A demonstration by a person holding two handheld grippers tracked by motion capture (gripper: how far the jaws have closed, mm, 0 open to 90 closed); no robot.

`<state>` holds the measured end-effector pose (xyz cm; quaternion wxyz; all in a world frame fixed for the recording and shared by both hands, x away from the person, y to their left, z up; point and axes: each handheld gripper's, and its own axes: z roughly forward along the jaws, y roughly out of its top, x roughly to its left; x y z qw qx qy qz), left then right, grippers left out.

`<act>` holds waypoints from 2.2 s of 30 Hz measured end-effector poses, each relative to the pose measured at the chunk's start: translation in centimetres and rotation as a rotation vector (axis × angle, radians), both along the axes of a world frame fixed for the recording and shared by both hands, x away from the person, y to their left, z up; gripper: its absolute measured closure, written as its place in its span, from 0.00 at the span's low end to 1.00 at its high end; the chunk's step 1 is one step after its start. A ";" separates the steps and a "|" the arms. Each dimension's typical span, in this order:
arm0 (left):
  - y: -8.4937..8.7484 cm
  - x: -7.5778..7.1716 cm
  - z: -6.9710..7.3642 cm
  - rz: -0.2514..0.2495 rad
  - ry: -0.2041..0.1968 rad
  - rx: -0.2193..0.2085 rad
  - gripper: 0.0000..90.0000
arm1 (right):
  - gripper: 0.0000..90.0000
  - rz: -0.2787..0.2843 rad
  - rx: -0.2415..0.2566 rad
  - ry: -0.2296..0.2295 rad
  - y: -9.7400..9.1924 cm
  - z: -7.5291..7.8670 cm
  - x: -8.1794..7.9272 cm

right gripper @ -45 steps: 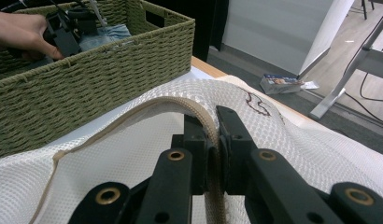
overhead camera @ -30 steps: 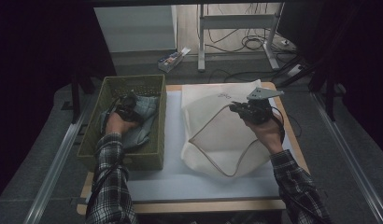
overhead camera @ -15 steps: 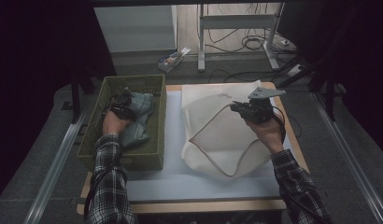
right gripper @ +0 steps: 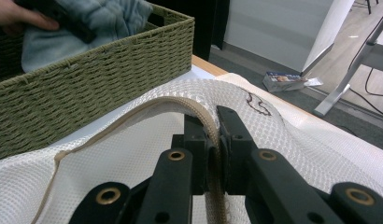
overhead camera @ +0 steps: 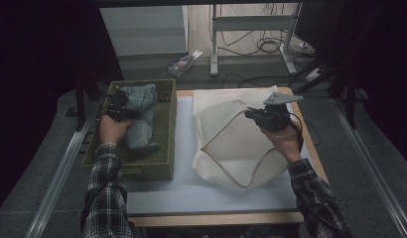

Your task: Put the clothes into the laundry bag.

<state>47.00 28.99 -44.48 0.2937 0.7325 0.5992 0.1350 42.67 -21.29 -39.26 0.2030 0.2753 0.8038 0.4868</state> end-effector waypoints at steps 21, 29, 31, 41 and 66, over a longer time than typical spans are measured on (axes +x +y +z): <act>-1.1 -3.6 5.4 -0.066 -0.216 -0.041 0.75 | 0.93 -0.006 0.035 0.010 -0.1 0.0 0.0; -0.9 -5.2 7.5 -0.077 -0.284 -0.067 0.75 | 0.93 -0.005 0.031 0.007 0.0 0.0 0.0; -0.9 -5.5 7.9 -0.082 -0.301 -0.075 0.75 | 0.93 -0.006 0.031 0.008 0.0 0.0 0.0; -2.0 -7.3 9.8 -0.137 -0.389 -0.087 0.74 | 0.93 -0.002 0.021 0.005 0.1 -0.1 0.0; -3.5 -10.3 10.1 -0.165 -0.635 -0.188 0.73 | 0.93 -0.006 0.022 0.004 -0.1 -0.1 0.0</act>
